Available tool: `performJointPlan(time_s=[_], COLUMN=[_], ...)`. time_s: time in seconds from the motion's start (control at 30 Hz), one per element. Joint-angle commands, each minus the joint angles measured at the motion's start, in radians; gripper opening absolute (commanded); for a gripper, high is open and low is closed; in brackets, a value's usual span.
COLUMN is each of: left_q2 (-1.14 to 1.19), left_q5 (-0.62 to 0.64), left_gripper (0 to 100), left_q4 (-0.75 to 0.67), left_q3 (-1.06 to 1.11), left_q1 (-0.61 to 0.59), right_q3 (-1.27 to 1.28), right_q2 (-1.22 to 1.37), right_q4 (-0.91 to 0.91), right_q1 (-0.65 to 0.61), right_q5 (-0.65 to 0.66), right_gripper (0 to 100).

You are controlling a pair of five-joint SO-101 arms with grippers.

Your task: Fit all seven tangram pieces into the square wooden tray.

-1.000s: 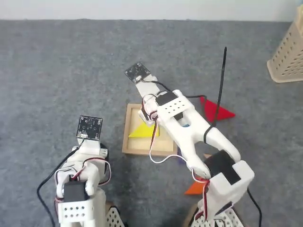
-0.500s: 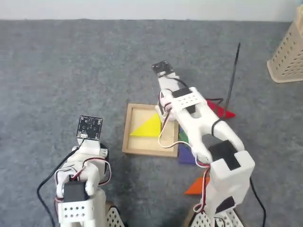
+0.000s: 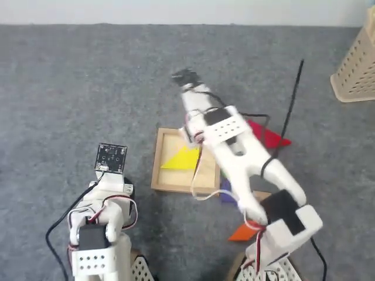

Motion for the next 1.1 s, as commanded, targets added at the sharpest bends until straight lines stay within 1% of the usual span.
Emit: performJointPlan(time_s=[0.0,0.07,0.13,0.27,0.43,0.57,0.7,0.83,1.0,1.07], left_q2=[-0.021,-0.021,-0.021,-0.021,-0.021,-0.021,-0.021,-0.021,-0.021,-0.021], left_q5=[0.008,0.008,0.008,0.008,0.008,0.008,0.008,0.008,0.008,0.008], left_gripper=[7,7,7,7,7,7,7,7,7,7], left_q4=[0.0,0.0,0.0,0.0,0.0,0.0,0.0,0.0,0.0,0.0], left_q3=[-0.008,-0.008,-0.008,-0.008,-0.008,-0.008,-0.008,-0.008,-0.008,-0.008], left_q1=[0.003,0.003,0.003,0.003,0.003,0.003,0.003,0.003,0.003,0.003], right_q3=[-0.032,-0.035,-0.038,-0.038,-0.038,-0.032,-0.038,-0.032,0.023,0.069], right_q2=[-0.045,0.004,0.058,0.14,0.153,0.153,0.143,0.074,-0.068,-0.111], right_q4=[-0.039,-0.061,-0.079,-0.136,-0.13,-0.124,-0.071,-0.062,-0.073,-0.111], right_q1=[-0.061,-0.068,-0.061,-0.018,0.079,0.147,0.186,0.177,0.122,0.076], right_q5=[0.018,0.008,0.005,0.002,-0.008,-0.095,-0.153,-0.176,-0.17,-0.118], right_gripper=[14.6,20.4,21.9,18.0,12.7,10.4,10.5,10.5,10.8,10.9])
